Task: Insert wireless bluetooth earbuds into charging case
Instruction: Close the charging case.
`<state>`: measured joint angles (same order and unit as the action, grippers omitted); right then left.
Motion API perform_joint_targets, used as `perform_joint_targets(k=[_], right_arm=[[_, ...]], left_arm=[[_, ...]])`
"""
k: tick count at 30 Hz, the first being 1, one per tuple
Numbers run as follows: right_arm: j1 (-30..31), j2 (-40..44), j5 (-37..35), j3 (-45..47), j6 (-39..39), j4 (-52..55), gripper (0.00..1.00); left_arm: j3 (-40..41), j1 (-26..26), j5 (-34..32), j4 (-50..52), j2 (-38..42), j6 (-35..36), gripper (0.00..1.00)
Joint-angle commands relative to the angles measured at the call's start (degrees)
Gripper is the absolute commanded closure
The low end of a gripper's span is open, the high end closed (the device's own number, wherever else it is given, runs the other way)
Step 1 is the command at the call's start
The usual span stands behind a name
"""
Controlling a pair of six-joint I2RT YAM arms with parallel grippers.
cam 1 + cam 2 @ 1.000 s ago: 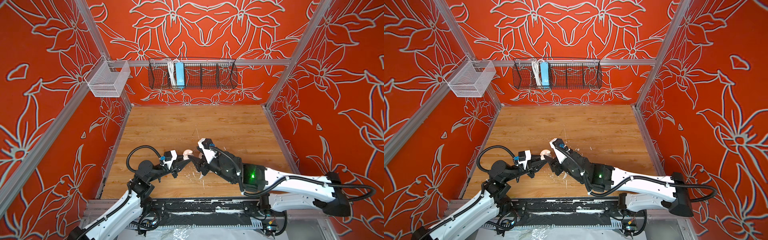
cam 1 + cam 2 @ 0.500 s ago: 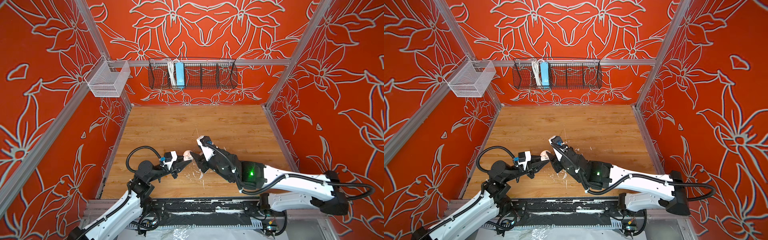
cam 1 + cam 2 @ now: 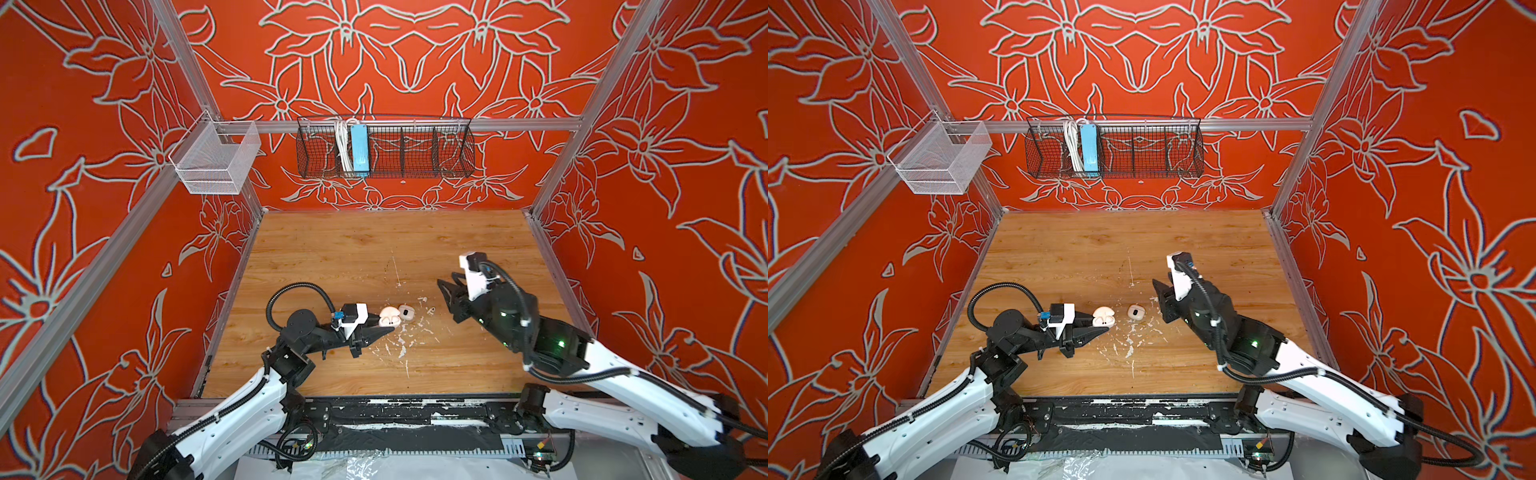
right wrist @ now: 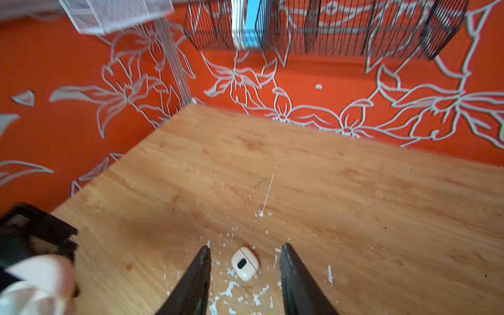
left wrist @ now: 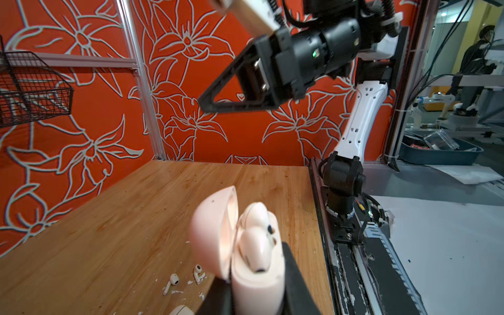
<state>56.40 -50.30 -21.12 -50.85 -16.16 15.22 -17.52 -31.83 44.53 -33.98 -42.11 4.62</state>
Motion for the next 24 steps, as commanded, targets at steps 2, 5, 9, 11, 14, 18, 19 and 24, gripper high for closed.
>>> perform_joint_targets(k=[2,5,9,11,14,18,19,24], right_arm=[[-0.72,1.88,6.90,5.06,-0.25,-5.32,0.50],[-0.77,1.17,12.88,7.22,-0.92,-9.68,0.50],[-0.77,-2.27,15.74,6.36,-2.16,-10.15,0.50],[-0.82,-4.00,16.38,6.13,-2.63,-10.40,0.50],[-0.83,-6.27,19.36,6.05,-2.73,-11.68,0.50],[-0.85,-7.75,21.12,5.58,-2.56,-12.14,0.49],[-0.85,-7.78,21.35,5.71,-2.39,-12.38,0.49],[-0.85,-8.45,23.41,5.72,-1.95,-13.02,0.49]], left_arm=[[-1.89,-0.51,1.86,1.38,-1.84,2.72,1.00],[-2.32,-1.15,2.05,1.24,-3.74,3.48,1.00],[-3.50,-1.61,2.61,2.27,-6.03,3.93,1.00],[-4.03,-1.90,3.10,3.27,-6.23,4.57,1.00],[-4.71,-2.40,3.63,4.93,-5.88,5.73,1.00],[-5.02,-2.92,3.81,5.48,-5.84,6.18,1.00],[-5.06,-3.01,3.96,5.50,-5.96,6.19,1.00],[-6.07,-3.67,4.33,7.26,-6.32,6.88,1.00]])
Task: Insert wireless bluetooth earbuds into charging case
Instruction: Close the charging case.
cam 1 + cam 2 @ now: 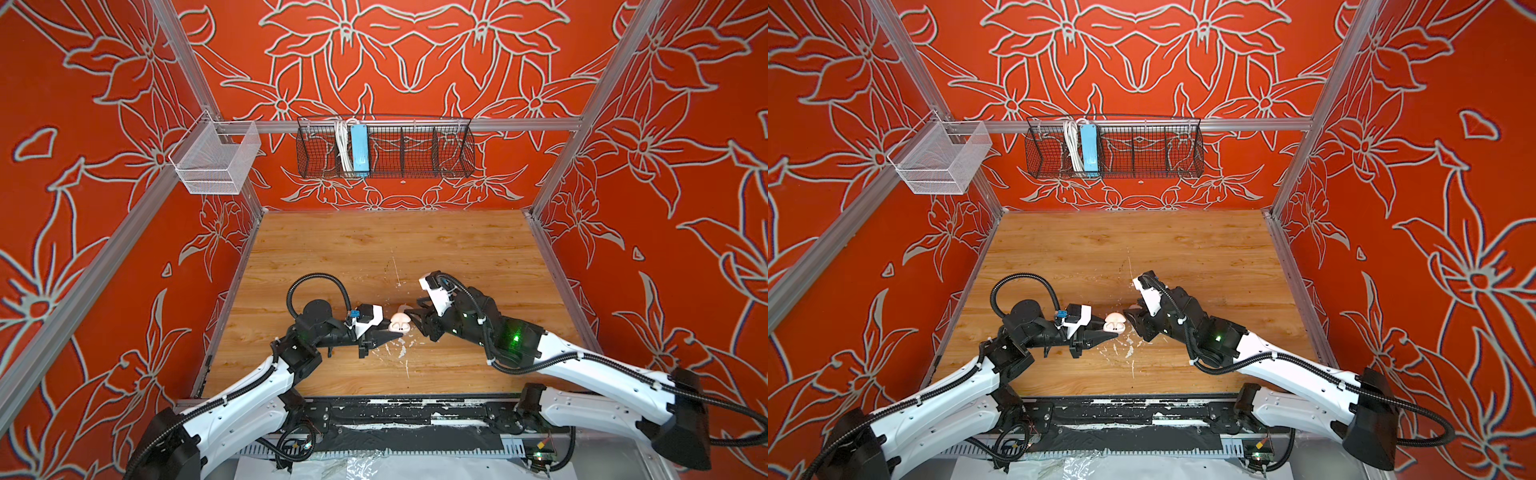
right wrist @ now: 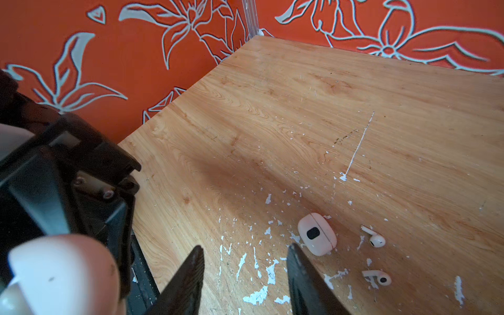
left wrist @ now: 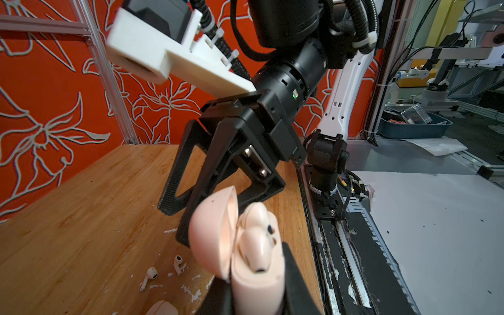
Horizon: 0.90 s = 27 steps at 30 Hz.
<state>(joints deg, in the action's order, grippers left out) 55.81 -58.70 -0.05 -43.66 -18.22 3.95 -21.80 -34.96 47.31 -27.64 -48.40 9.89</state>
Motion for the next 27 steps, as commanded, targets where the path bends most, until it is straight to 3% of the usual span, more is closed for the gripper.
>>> perform_joint_targets(k=[1,9,14,21,27], right_arm=[[-0.23,-0.02,2.95,-1.35,0.28,-2.00,0.49],[-0.20,0.87,5.37,0.20,0.46,-4.39,0.49],[-0.21,0.95,10.97,0.82,0.75,-6.55,0.49],[-0.18,4.75,15.60,3.33,1.17,-9.94,0.46],[-0.18,4.12,16.00,3.14,1.01,-9.69,0.46]], left_arm=[[-1.99,-0.70,1.65,1.30,-0.03,1.84,1.00],[-3.11,-1.77,2.60,3.07,-0.18,2.92,1.00],[-3.77,-1.94,2.54,4.18,-1.16,3.45,1.00],[-4.21,-1.87,-2.79,5.81,-1.28,2.63,1.00],[-3.95,-1.91,-3.27,5.57,-0.64,2.39,1.00]])
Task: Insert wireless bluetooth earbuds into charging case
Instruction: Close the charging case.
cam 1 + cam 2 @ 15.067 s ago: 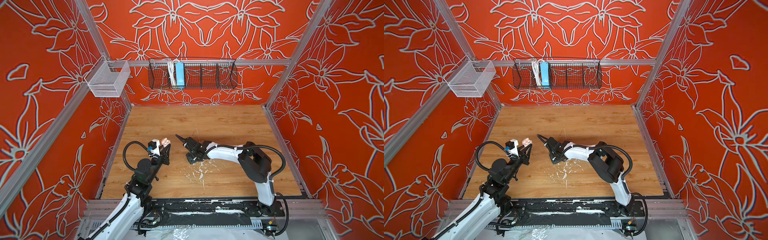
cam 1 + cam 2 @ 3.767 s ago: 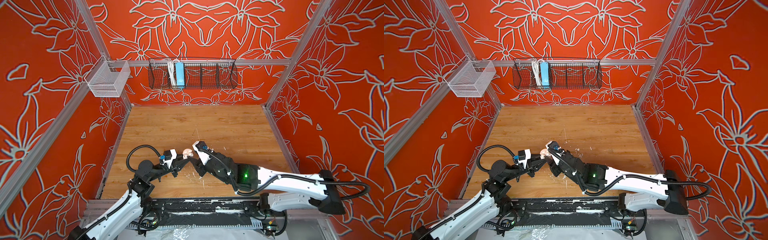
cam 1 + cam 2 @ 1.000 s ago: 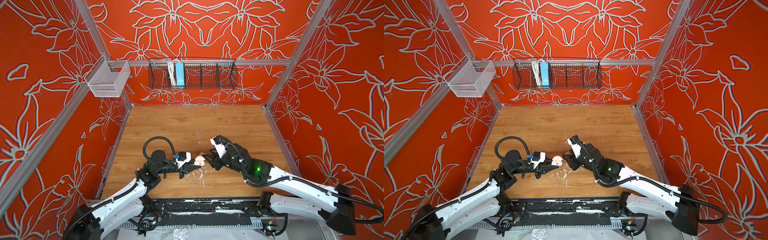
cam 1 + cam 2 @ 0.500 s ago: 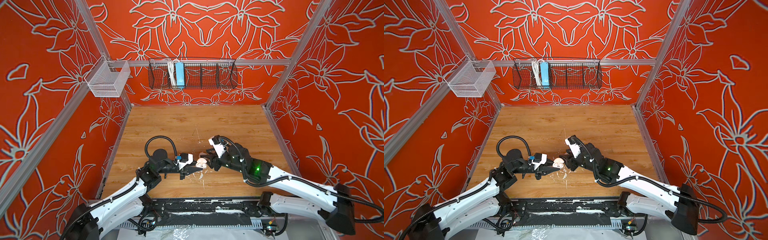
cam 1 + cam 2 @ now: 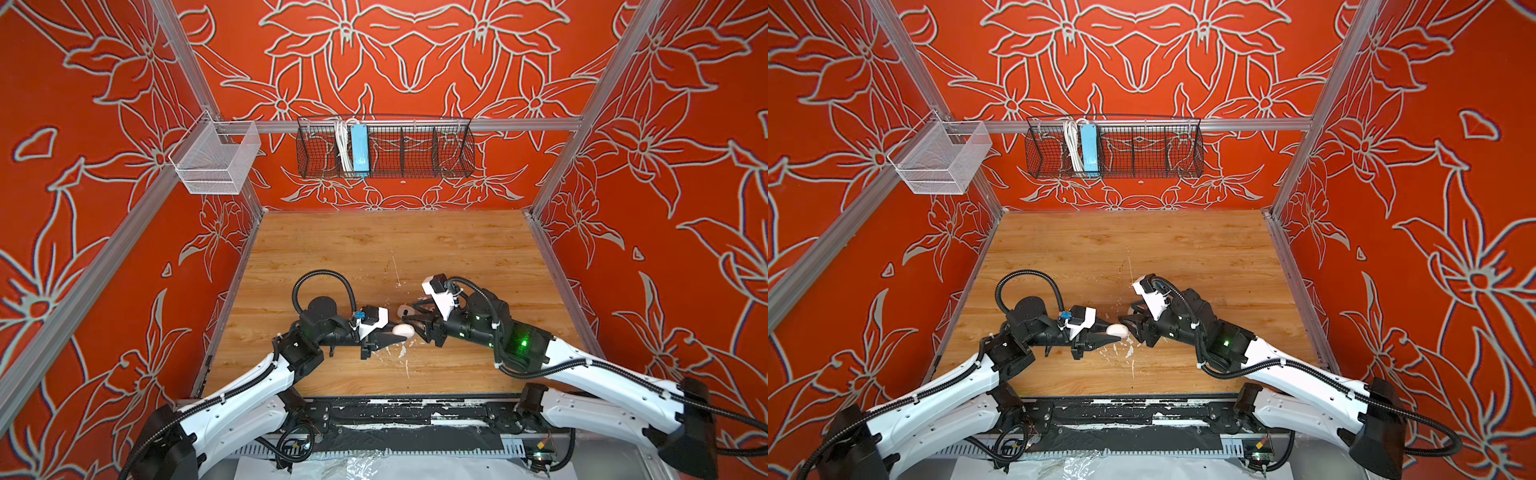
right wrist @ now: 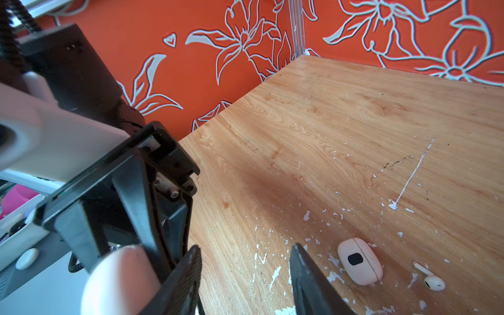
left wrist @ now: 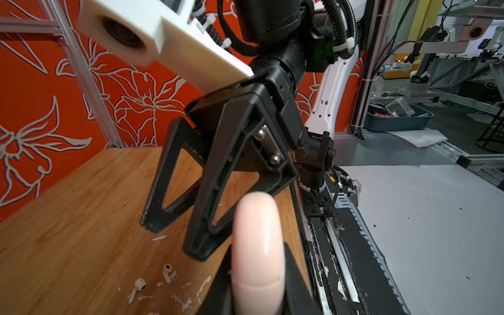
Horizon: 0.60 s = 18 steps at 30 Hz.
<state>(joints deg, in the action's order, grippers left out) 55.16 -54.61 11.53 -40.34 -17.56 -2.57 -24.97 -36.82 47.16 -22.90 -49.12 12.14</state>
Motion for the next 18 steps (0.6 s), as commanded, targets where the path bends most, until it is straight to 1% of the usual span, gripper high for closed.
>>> perform_joint_targets(k=[1,5,8,10,13,15,17,18], right_arm=[[0.48,-0.43,4.79,-0.33,0.25,-3.32,0.46],[0.48,-1.35,4.99,-1.00,0.34,-2.54,0.46],[0.50,-0.97,4.12,-0.88,0.34,-2.53,0.46],[0.50,-0.14,1.64,-0.83,0.34,-1.65,0.46],[0.48,1.83,-6.08,-0.36,-0.36,0.28,0.46],[0.48,3.17,-9.13,0.52,-0.54,0.42,0.44],[0.48,3.96,-9.41,0.96,-0.52,0.03,0.43],[0.48,4.03,-8.12,0.90,-0.25,-0.21,0.43]], left_arm=[[-0.76,-0.01,-3.21,0.93,0.08,0.16,1.00],[-0.95,-0.01,-3.94,1.20,-0.01,-0.01,1.00],[-1.20,-0.01,-6.38,1.84,-0.17,-0.38,1.00],[-1.29,-0.01,-8.66,2.45,-0.10,-0.54,1.00],[-1.37,-0.03,-12.01,3.04,-0.43,-1.40,1.00],[-1.80,0.07,-12.88,3.64,-1.00,-1.43,1.00],[-2.15,0.05,-12.47,3.74,-1.63,-1.44,1.00],[-2.34,0.08,-12.07,3.81,-1.98,-1.33,1.00]])
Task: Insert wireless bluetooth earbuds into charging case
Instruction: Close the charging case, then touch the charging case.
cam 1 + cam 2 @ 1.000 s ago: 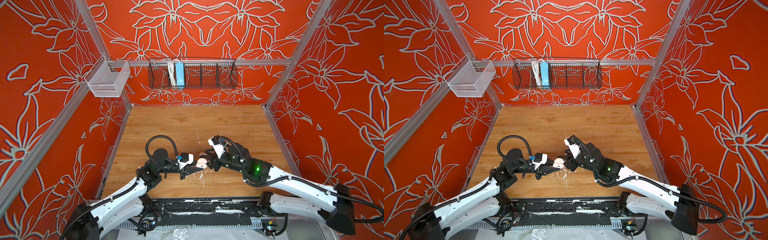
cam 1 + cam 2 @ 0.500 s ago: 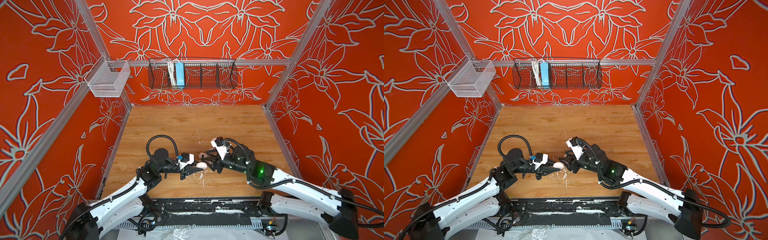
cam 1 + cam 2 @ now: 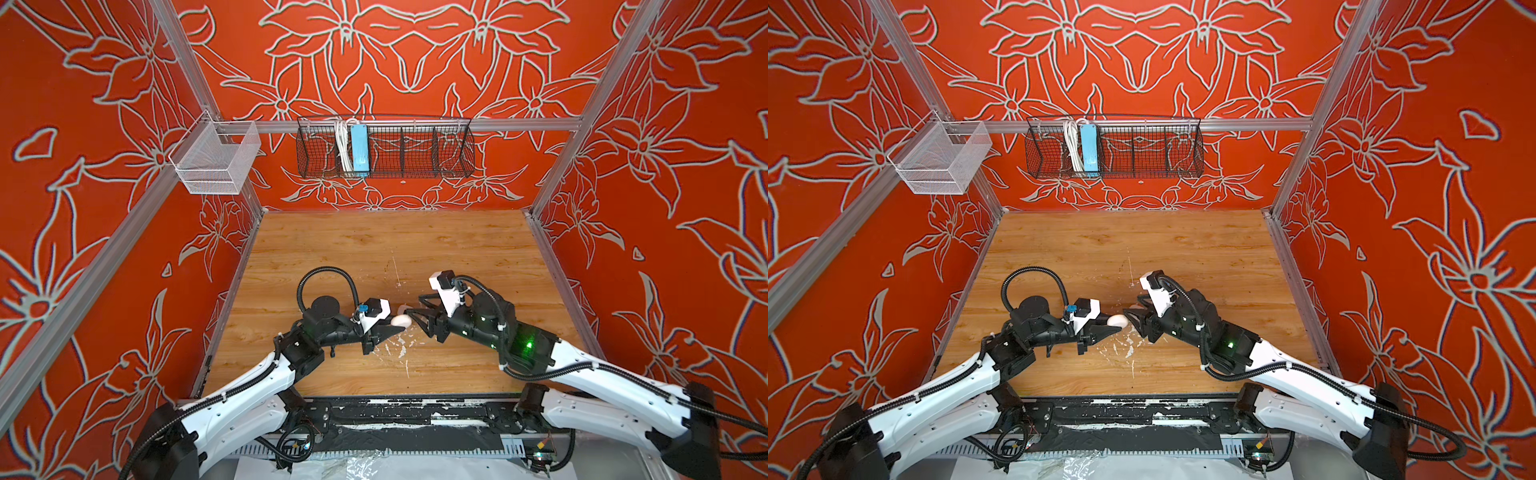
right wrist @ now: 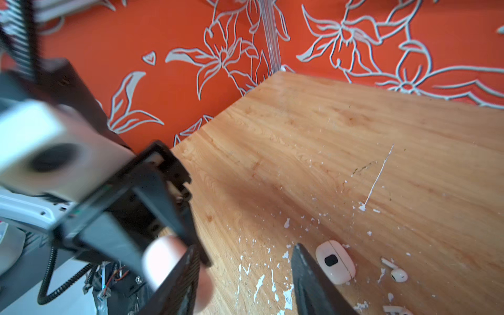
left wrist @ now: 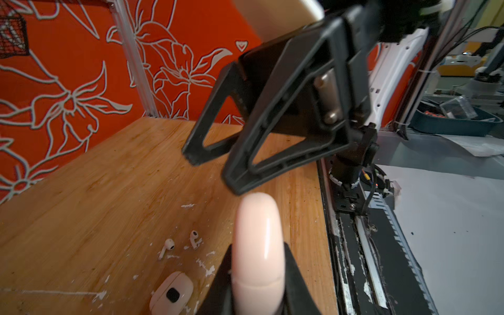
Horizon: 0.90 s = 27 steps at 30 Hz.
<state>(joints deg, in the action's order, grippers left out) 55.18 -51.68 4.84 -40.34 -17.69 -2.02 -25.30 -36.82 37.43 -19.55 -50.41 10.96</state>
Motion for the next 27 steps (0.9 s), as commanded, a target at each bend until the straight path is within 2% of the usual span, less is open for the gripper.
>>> perform_joint_targets(k=[1,4,11,15,22,27], right_arm=[[0.43,0.72,0.43,0.65,0.10,-1.04,0.43],[0.54,-0.77,4.40,-0.31,0.38,-1.41,0.44],[1.39,-7.03,6.19,-2.90,0.29,-0.37,0.46],[3.87,-9.07,5.21,-3.91,1.89,0.00,0.48],[4.59,-4.83,6.51,-0.99,2.52,-3.46,0.52],[4.50,0.32,1.77,1.24,2.40,-4.17,0.51]], left_arm=[[-2.07,0.08,-1.91,0.42,-0.95,-0.07,1.00],[-2.13,0.04,-1.57,0.30,-1.18,0.02,1.00],[-1.71,0.06,-2.34,0.13,-0.01,-0.42,1.00],[-1.16,0.08,-4.61,0.04,0.81,-0.67,1.00],[-0.89,0.08,-6.87,0.26,1.15,-0.94,1.00],[-1.07,0.08,-6.08,0.17,0.62,-0.70,1.00]])
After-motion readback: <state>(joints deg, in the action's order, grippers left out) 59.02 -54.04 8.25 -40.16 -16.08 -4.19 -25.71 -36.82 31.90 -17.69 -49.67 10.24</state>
